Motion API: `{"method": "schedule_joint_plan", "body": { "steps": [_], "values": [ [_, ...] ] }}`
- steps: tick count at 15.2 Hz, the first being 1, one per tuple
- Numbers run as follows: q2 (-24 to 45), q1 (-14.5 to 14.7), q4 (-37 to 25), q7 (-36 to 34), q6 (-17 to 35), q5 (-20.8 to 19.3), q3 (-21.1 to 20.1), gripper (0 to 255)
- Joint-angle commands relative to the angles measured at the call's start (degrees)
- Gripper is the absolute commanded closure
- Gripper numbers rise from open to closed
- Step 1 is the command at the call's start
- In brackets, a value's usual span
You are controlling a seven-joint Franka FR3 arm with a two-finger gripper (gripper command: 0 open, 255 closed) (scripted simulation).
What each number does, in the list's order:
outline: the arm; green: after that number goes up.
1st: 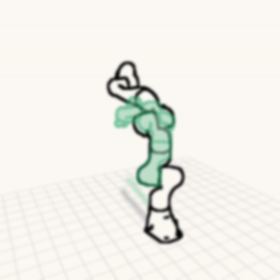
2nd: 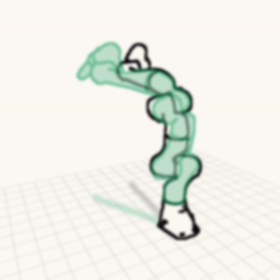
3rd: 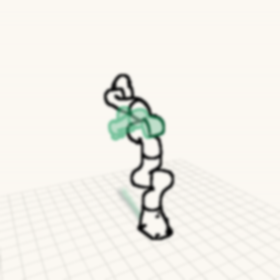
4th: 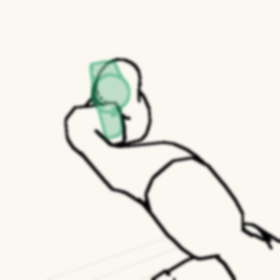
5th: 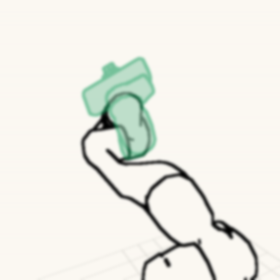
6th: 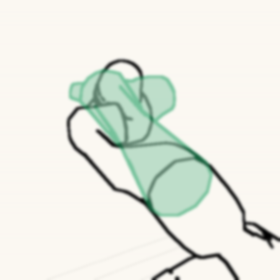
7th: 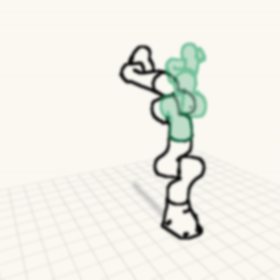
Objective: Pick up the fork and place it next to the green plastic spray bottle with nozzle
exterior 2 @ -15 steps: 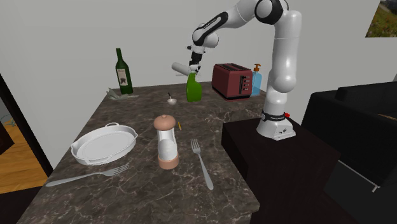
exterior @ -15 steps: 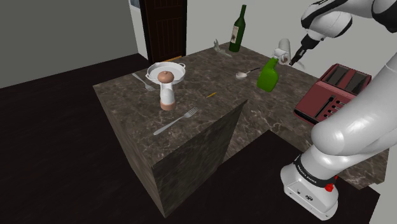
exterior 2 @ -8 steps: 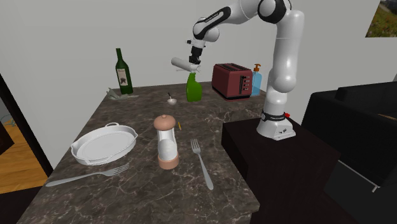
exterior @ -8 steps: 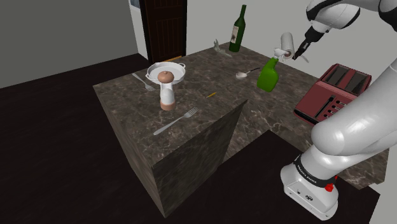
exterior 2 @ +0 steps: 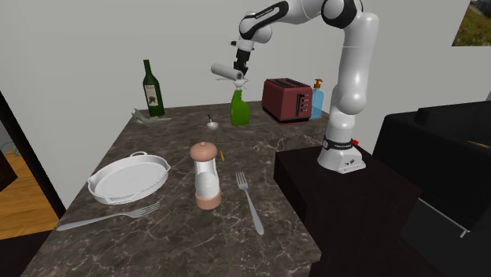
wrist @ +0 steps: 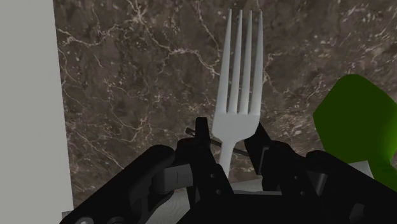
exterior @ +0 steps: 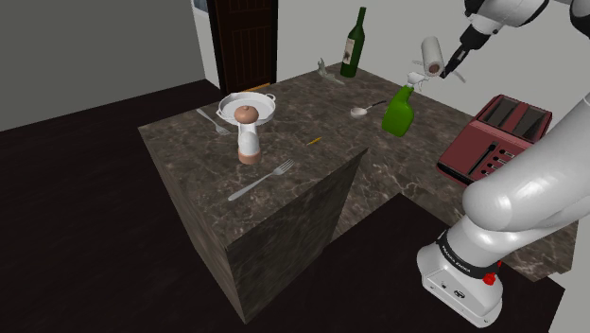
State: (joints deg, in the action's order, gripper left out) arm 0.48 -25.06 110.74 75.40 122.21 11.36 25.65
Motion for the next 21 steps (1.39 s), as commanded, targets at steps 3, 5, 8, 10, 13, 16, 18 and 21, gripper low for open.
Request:
{"method": "schedule_joint_plan", "body": {
  "steps": [3, 5, 8, 10, 13, 16, 18, 21],
  "values": [
    [-0.6, 0.0, -2.5, -0.9, -3.0, -0.7, 0.0, 255],
    [-0.8, 0.0, -3.8, -1.2, -4.4, -0.9, 0.0, 255],
    [-1.0, 0.0, -5.9, -1.7, -6.7, -1.2, 0.0, 255],
    [-1.1, 0.0, -7.4, -1.9, -8.2, -1.4, 0.0, 255],
    [-1.1, 0.0, -9.7, -2.3, -10.4, -1.5, 0.0, 255],
    [-0.9, -0.1, -12.1, -2.6, -12.8, -1.6, 0.1, 255],
    [-0.7, -0.1, -13.9, -2.8, -14.3, -1.6, 0.1, 255],
    [-0.4, -0.2, -16.5, -3.0, -16.6, -1.5, 0.2, 255]
  ]
}}
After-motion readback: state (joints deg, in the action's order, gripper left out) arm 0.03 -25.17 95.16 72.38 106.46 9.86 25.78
